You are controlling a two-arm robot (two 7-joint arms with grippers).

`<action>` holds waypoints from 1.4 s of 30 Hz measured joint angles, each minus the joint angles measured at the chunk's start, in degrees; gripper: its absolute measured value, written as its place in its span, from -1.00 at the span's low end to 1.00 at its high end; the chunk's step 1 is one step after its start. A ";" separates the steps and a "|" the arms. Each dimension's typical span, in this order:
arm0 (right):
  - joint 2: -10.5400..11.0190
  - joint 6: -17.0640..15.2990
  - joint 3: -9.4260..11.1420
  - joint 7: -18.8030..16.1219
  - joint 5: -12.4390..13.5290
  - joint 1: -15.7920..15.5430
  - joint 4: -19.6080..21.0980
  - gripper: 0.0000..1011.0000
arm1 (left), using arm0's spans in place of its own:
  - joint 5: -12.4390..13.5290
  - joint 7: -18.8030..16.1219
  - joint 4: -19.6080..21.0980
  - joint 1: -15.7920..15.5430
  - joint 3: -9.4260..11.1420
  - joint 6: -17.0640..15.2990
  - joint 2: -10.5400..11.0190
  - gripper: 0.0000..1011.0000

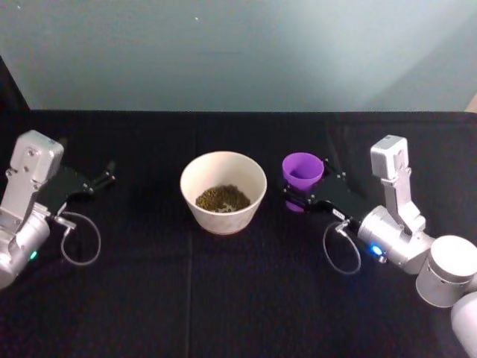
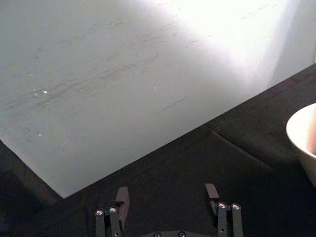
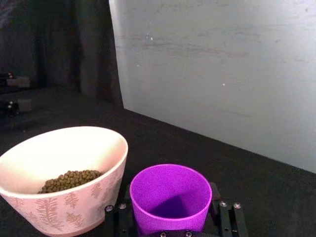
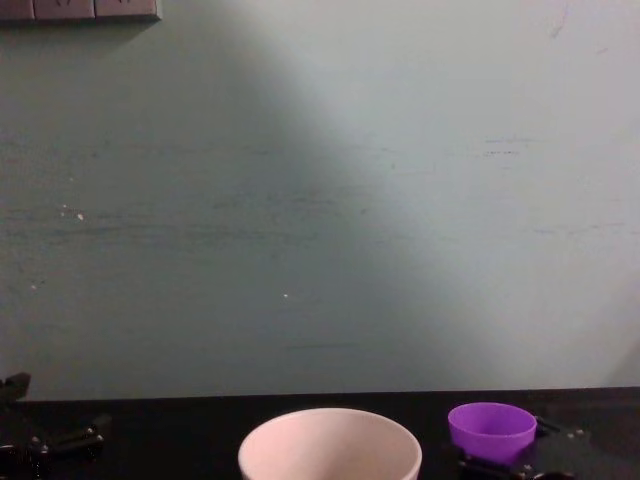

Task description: Pick up the cup and pour the mung beans from the cup into the bowl.

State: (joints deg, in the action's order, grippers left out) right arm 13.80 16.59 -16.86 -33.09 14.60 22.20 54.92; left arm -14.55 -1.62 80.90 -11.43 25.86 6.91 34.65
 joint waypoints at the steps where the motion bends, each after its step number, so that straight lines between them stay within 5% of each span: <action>1: 0.11 -0.02 -0.05 0.08 0.09 -0.09 0.26 0.72 | 0.00 0.00 0.00 0.00 0.00 0.00 0.00 0.98; 6: 1.28 -0.24 -0.31 1.92 0.08 -1.70 4.24 0.98 | 0.00 0.00 0.00 0.00 0.00 0.00 0.00 0.98; 18: 4.72 -3.88 0.72 6.06 0.01 -5.98 16.61 0.98 | 0.00 0.00 0.00 0.00 0.00 0.00 0.00 0.98; 29: 6.42 -15.27 5.19 15.28 0.52 -8.71 27.63 0.98 | 0.00 0.00 0.00 0.00 0.00 0.00 0.00 0.98; 35: 5.80 -17.46 6.47 19.68 -2.17 -9.20 27.11 0.98 | 0.00 0.00 0.00 0.00 0.00 0.00 0.00 0.98; 42: 4.62 -16.70 7.28 20.73 -3.93 -9.44 22.32 0.98 | 0.00 0.00 0.00 0.00 0.00 0.00 0.00 0.98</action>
State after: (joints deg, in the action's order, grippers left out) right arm 18.42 -0.11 -9.58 -12.36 10.66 12.75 77.24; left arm -14.55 -1.62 80.90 -11.43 25.86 6.91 34.65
